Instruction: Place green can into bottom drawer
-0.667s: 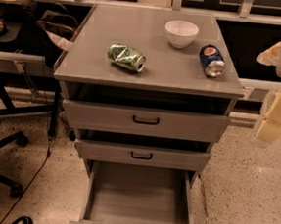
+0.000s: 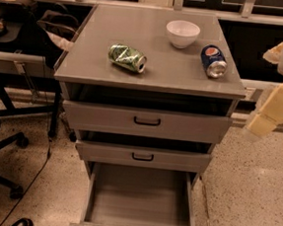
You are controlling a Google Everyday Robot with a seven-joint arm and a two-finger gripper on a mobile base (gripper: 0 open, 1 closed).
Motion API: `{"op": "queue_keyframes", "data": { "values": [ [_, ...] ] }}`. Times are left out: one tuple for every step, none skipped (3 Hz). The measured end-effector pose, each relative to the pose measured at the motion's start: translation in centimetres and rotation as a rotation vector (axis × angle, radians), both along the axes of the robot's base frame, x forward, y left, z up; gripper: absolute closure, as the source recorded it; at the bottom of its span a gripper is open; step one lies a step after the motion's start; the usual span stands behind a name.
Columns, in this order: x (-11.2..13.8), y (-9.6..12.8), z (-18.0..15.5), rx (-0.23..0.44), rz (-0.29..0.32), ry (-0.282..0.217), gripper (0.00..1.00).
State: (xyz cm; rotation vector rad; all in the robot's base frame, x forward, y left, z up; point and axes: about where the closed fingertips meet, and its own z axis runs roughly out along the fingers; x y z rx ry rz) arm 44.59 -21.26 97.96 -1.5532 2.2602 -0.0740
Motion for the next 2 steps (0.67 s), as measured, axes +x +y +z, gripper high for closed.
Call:
{"op": "queue_keyframes", "data": {
  "values": [
    [0.7,0.3,0.4,0.058,-0.054,-0.031,0.0],
    [2.0,1.1,0.9,0.138,-0.025,-0.049,0.0]
  ]
}}
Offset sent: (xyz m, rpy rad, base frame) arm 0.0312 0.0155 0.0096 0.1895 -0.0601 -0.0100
